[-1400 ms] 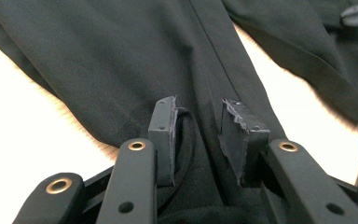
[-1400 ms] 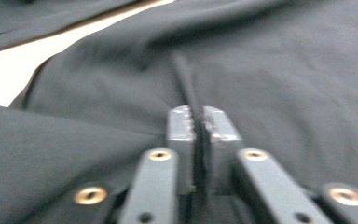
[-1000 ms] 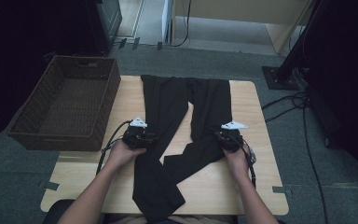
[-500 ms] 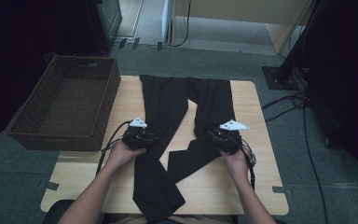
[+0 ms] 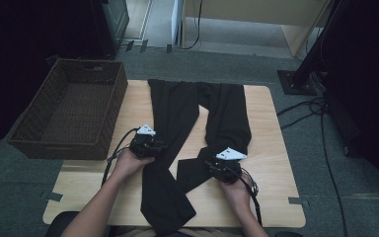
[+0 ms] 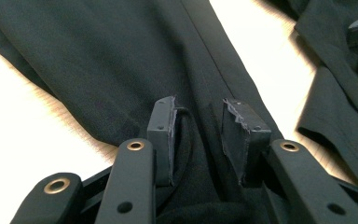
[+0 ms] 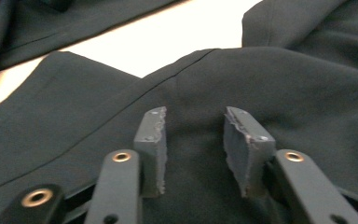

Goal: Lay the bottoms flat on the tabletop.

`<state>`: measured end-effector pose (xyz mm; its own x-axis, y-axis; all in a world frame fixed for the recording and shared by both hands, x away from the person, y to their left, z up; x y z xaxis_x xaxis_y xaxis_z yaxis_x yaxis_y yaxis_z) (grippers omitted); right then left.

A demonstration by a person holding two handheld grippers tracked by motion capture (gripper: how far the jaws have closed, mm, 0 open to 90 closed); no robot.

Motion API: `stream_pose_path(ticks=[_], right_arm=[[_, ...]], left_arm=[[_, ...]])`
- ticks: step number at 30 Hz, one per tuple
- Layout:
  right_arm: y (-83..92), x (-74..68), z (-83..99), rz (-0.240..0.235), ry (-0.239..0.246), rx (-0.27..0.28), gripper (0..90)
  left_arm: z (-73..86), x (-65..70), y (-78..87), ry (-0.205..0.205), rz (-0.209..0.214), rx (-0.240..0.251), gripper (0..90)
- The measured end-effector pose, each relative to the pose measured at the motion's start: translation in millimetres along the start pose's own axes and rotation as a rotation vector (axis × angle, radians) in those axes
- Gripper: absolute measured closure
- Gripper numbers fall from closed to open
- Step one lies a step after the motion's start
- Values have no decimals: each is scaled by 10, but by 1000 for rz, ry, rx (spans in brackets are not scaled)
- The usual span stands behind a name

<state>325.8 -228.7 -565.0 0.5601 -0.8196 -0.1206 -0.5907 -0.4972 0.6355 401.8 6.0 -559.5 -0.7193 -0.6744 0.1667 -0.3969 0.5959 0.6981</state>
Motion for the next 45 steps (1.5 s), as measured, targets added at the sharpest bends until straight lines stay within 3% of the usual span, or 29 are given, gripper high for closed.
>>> stream_pose_path(ticks=[4,7,11,18,21,25,29,35,40,45], right_arm=[[-41,3,-23,25,16,13,900],[-3,2,-58,8,-20,-21,900],[212,-3,-212,2,-13,32,900],[395,12,-402,-16,-10,54,900],[522,25,-586,-11,3,101,900],[655,95,-960,5,36,147,900],[547,187,-1163,2,41,126,900],[345,166,-930,-4,25,77,850],[312,145,-722,-25,0,56,737],[276,117,-522,-35,0,30,693]], left_arm=[[0,0,-1,2,1,2,655],[0,-2,-1,2,2,3,654],[0,-2,-2,4,3,5,655],[0,0,-1,1,0,3,653],[0,1,-3,9,3,6,653],[0,1,-3,5,1,5,653],[2,2,0,4,2,4,652],[5,1,2,8,6,8,652],[8,5,5,7,4,5,650],[8,5,4,6,3,5,650]])
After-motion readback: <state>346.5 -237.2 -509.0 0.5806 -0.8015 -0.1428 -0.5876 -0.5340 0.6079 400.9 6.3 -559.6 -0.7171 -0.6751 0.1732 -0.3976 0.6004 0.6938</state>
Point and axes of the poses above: each handheld gripper's, and its own axes: y roughly backward along the jaws, z roughly out of its underside, x roughly to its right, the point moved 7 cm from there along -y, roughly forward along the jaws, and after that the axes turned 5 degrees about -z, right-handed, at the moved point
